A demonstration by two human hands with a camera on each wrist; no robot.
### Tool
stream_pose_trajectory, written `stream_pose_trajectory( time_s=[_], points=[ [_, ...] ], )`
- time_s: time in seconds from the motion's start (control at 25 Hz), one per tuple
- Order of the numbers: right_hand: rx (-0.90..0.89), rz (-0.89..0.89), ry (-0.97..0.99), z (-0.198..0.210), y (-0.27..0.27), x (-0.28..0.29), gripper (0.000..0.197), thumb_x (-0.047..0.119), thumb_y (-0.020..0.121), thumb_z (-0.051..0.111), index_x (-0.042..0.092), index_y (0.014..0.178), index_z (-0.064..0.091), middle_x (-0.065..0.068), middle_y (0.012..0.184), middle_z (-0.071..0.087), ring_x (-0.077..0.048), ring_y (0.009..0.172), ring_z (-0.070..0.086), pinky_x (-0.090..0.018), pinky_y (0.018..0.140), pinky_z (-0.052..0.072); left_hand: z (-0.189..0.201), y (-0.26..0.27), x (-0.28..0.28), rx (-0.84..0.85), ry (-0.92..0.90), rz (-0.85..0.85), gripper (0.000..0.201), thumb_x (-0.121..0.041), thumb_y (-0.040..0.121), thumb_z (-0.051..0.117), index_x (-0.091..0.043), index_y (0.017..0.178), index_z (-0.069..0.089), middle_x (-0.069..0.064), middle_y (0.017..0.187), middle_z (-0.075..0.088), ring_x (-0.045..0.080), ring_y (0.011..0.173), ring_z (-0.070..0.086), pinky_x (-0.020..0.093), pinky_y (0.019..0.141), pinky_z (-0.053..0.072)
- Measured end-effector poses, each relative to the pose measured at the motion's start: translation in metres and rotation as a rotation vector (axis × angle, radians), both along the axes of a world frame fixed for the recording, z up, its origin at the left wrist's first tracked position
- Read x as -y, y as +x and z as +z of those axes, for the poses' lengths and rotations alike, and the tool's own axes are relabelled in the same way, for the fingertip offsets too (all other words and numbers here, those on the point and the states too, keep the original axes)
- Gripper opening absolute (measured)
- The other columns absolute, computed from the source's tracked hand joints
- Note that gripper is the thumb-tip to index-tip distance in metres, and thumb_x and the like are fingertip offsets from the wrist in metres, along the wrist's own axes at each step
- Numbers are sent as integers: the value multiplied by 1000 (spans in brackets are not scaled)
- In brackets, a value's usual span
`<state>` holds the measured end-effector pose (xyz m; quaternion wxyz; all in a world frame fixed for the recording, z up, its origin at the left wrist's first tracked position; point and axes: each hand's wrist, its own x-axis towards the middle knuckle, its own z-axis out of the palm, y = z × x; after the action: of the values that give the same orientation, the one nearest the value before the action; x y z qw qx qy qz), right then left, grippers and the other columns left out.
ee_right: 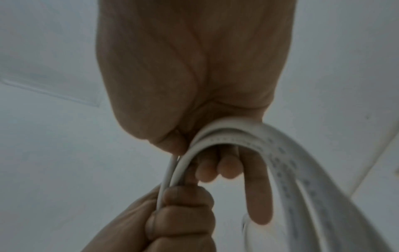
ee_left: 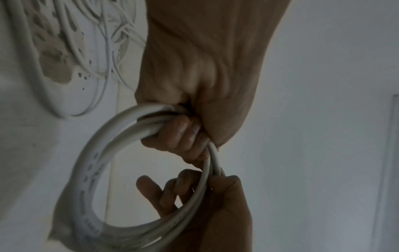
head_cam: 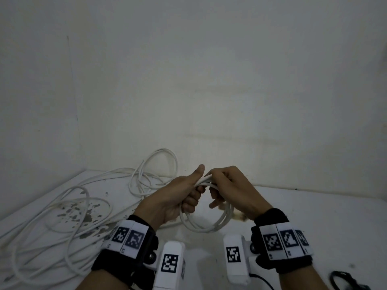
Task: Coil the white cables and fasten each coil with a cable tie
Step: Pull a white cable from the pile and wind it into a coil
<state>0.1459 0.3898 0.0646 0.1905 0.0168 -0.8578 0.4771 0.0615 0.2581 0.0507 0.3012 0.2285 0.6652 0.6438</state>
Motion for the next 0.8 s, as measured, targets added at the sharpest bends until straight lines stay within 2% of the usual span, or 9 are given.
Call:
stream_pose_trajectory(
  time_s=[0.12, 0.24, 0.32, 0.44, 0.6, 0.72, 0.8],
  points=[
    [7, -11, -200, -2, -4, 4, 39, 17, 101, 34, -7, 80, 57, -8, 56, 43, -18, 42, 38, -30, 42, 45, 3, -1, 1, 67, 67, 27, 50, -59, 91, 53, -16, 67, 45, -6, 52, 26, 5, 39, 19, 16, 36, 18],
    [77, -63, -526, -2, -9, 8, 30, 23, 98, 39, 7, 74, 48, -3, 55, 33, -15, 41, 19, -22, 42, 18, 6, 0, 1, 60, 88, 98, 50, -58, 91, 56, -15, 66, 46, -6, 52, 26, 6, 40, 19, 17, 36, 18],
    [112, -89, -697, 0, -11, 6, 23, 23, 93, 46, 12, 73, 48, 0, 54, 29, -13, 41, 14, -21, 40, 13, 7, 2, -1, 45, 90, 117, 50, -58, 91, 55, -16, 65, 46, -6, 52, 25, 6, 40, 19, 17, 35, 18],
    [153, -12, -914, 7, -10, -1, 16, 22, 86, 47, 13, 76, 55, 1, 52, 35, -11, 35, 16, -17, 33, 16, 10, 2, 0, 60, 113, 103, 49, -58, 92, 53, -17, 65, 46, -8, 51, 26, 5, 41, 18, 17, 36, 18],
    [163, 177, -869, 6, -7, 0, 11, 20, 89, 55, 11, 84, 59, -1, 61, 40, -10, 42, 25, -21, 37, 25, 10, -3, 4, 78, 148, 198, 52, -58, 93, 51, -19, 61, 41, -8, 49, 24, 6, 39, 16, 18, 34, 16],
    [62, 91, -635, -5, -10, 8, 17, 26, 100, 56, 13, 94, 63, 3, 58, 34, -10, 46, 23, -21, 41, 24, 6, -4, 3, 44, 136, 296, 51, -56, 97, 46, -16, 66, 45, -8, 47, 27, 6, 38, 18, 19, 35, 17],
    [9, 67, -485, -7, -10, 15, 20, 35, 98, 60, 17, 104, 66, 7, 53, 34, -9, 45, 24, -22, 43, 25, 4, -4, 2, 20, 128, 331, 51, -56, 98, 43, -14, 69, 48, -8, 45, 29, 7, 37, 20, 20, 36, 18]
  ],
)
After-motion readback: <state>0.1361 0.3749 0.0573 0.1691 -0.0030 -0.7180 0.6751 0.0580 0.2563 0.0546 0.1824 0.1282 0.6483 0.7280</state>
